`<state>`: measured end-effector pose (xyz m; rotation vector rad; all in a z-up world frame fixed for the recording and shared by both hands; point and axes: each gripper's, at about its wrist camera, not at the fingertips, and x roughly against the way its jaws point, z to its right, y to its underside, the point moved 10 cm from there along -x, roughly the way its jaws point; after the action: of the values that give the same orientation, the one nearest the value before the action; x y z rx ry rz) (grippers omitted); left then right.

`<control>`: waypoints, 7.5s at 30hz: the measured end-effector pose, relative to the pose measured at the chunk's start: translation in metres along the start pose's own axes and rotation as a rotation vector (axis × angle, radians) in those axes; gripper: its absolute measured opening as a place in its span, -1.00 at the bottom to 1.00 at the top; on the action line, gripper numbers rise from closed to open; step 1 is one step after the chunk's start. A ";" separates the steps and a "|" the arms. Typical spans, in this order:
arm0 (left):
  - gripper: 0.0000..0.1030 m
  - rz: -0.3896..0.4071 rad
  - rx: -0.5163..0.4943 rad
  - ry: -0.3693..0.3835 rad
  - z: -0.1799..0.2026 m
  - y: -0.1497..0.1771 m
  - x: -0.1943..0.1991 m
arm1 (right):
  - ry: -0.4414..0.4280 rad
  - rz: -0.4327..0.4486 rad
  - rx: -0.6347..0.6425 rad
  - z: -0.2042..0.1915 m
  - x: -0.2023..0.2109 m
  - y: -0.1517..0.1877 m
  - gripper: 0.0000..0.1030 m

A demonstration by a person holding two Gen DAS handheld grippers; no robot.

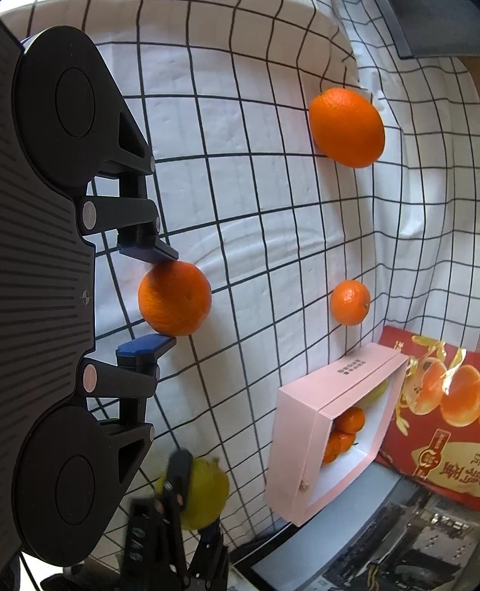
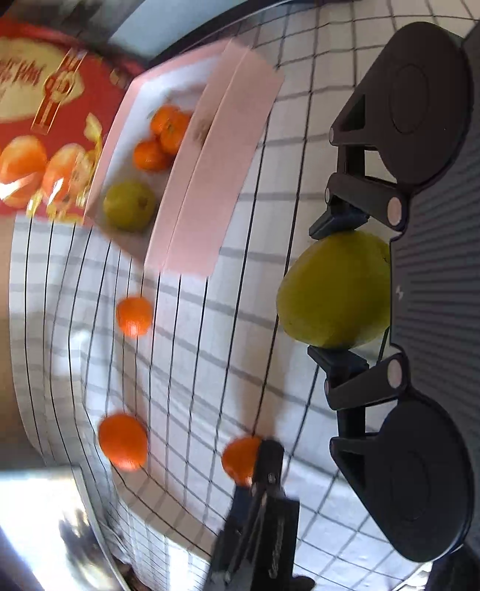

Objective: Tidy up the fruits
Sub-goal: 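Carry pear and tangerine over the pink box and open both grippers inside, then grasp the large orange with the left gripper while the right gripper approaches a small tangerine, then grasp the small tangerine with the right gripper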

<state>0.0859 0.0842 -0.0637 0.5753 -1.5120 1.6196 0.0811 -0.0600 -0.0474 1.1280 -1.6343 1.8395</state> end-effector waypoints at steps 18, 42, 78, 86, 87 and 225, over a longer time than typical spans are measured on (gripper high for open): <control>-0.10 0.336 -0.124 0.242 0.146 -0.208 0.037 | 0.056 0.398 -0.123 0.135 0.098 -0.177 0.20; -0.13 0.212 0.137 0.096 0.099 -0.150 -0.018 | -0.001 0.063 -0.083 0.154 -0.083 -0.158 0.20; -0.13 0.197 0.503 -0.116 -0.088 -0.033 0.043 | 0.129 0.165 0.062 0.072 -0.032 -0.162 0.32; -0.13 0.203 0.459 -0.140 -0.101 -0.025 0.052 | -0.013 0.162 0.196 -0.013 -0.042 -0.173 0.33; -0.13 0.201 0.450 -0.145 -0.103 -0.023 0.053 | -0.021 0.157 0.221 -0.025 -0.049 -0.173 0.33; 0.49 0.060 0.070 -0.052 -0.070 -0.021 0.025 | -0.055 0.039 0.083 -0.044 -0.053 -0.063 -0.10</control>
<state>0.1036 0.1565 -0.0439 0.6205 -1.5285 1.7214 0.1468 0.0058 -0.0500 1.1997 -1.6351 1.9332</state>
